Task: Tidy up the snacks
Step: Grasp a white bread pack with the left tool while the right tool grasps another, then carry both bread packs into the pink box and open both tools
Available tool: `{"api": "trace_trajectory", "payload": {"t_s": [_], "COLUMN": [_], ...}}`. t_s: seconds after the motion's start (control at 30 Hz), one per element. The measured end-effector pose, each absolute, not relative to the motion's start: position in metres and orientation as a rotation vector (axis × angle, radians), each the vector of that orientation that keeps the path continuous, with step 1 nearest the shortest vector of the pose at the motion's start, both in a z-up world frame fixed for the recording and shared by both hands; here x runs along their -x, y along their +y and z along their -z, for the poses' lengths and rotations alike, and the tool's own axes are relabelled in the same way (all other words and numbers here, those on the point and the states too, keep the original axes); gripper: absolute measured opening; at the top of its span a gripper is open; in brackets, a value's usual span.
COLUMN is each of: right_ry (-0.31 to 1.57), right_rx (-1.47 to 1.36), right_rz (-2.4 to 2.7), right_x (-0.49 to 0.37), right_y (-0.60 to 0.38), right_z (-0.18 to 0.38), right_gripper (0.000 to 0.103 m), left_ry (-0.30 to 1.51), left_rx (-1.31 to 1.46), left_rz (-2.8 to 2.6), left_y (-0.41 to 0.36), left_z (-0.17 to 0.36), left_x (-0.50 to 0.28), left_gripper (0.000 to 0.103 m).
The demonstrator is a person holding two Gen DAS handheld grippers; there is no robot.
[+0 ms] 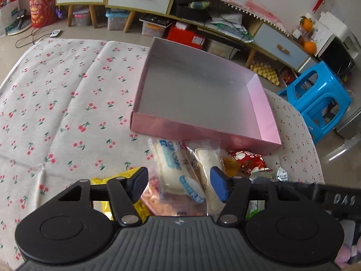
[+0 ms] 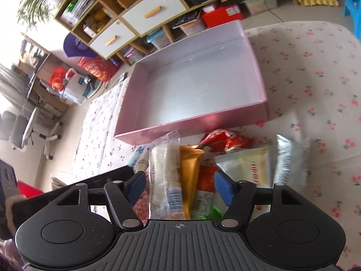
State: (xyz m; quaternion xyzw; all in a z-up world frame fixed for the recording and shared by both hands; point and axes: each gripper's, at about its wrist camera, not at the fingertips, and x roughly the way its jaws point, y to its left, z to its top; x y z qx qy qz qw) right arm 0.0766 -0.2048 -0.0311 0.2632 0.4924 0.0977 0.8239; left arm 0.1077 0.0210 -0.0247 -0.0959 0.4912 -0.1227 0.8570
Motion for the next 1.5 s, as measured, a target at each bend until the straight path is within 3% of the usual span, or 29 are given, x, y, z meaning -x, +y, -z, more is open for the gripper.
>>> {"api": "trace_trajectory", "payload": {"t_s": [0.2, 0.5, 0.57, 0.87, 1.5], "right_ry": [1.067, 1.050, 1.033, 1.028, 0.938], "right_rx": [-0.523, -0.476, -0.445, -0.422, -0.533], "right_rz": [-0.217, -0.249, -0.249, -0.253, -0.222], "right_x": [-0.082, -0.082, -0.080, -0.075, -0.082], "right_y": [-0.189, -0.167, -0.162, -0.161, -0.207], "right_z": [0.041, 0.050, 0.050, 0.044, -0.005], "right_gripper": [0.055, 0.042, 0.035, 0.022, 0.020], "left_ry": [1.031, 1.062, 1.073, 1.064, 0.911], "left_rx": [0.151, 0.217, 0.246, 0.302, 0.308], "left_rz": [0.241, 0.252, 0.260, 0.266, 0.314], "left_y": [0.021, 0.032, 0.035, 0.044, 0.056], "left_z": [0.029, 0.036, 0.038, 0.034, -0.012], "left_x": [-0.111, -0.117, -0.118, -0.114, -0.121], "left_gripper": [0.044, 0.037, 0.035, 0.018, 0.015]}}
